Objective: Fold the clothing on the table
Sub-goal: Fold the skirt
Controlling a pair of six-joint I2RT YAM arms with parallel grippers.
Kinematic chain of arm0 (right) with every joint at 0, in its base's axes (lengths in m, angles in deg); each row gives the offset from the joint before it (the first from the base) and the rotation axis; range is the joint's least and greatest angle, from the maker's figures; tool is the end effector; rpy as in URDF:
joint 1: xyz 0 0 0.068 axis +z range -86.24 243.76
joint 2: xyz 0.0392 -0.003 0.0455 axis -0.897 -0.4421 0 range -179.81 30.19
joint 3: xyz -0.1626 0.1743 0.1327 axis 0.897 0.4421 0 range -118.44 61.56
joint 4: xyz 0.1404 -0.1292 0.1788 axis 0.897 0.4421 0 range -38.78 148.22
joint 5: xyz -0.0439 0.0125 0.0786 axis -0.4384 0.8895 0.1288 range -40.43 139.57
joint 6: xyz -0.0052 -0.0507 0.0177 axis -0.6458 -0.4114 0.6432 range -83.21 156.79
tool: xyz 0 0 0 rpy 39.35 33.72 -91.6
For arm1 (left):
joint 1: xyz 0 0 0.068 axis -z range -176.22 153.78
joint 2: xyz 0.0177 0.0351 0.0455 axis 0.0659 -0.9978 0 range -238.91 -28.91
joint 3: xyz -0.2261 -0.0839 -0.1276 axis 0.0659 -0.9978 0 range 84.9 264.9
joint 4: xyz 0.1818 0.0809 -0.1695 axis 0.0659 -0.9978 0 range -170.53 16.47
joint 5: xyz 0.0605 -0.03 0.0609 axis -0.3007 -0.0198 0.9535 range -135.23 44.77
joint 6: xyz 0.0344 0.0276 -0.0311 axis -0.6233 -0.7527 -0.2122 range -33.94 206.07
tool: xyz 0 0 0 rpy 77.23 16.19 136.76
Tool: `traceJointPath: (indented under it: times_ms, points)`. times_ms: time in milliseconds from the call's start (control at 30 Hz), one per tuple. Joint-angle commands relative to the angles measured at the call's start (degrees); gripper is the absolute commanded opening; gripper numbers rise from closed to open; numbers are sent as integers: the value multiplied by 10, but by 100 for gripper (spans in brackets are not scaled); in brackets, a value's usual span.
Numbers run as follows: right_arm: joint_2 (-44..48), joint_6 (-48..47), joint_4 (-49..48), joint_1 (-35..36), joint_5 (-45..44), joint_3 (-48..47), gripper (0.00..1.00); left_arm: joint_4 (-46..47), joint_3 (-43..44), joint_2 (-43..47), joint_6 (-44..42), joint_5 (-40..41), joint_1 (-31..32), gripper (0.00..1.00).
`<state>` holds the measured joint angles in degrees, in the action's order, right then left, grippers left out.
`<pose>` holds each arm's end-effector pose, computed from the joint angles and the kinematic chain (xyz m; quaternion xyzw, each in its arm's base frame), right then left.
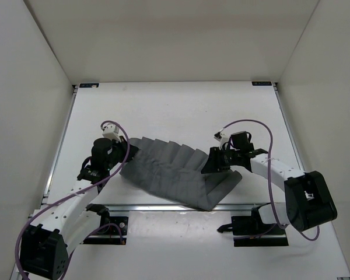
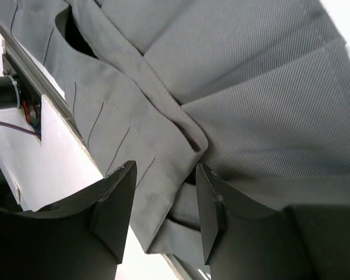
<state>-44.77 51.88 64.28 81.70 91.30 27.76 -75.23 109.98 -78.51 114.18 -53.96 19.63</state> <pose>0.2155 0.0947 0.1708 -0.1315 0.8862 0.4066 0.1789 0.1857 -0.0585 0.2192 -0.0505 0.8461 -0.2570 0.4643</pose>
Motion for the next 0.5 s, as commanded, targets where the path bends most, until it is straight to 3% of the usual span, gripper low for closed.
traceJointPath:
  times_ms: [0, 300, 367, 433, 467]
  points:
    - [-15, 12, -51, 8, -4, 4, 42, 8, -4, 15, 4, 5, -7, 0]
    - [-63, 10, -46, 40, -27, -3, 38, 9, -8, 21, 10, 5, -6, 0]
    - [-65, 13, -55, 46, -27, -7, 32, 11, -11, 23, 11, 6, -11, 0]
    - [-63, 20, -58, 52, -38, -5, 17, 12, -14, 19, 11, 7, -7, 0]
    - [-62, 24, -65, 54, -39, -3, 1, 10, -14, 19, 11, 7, -8, 0]
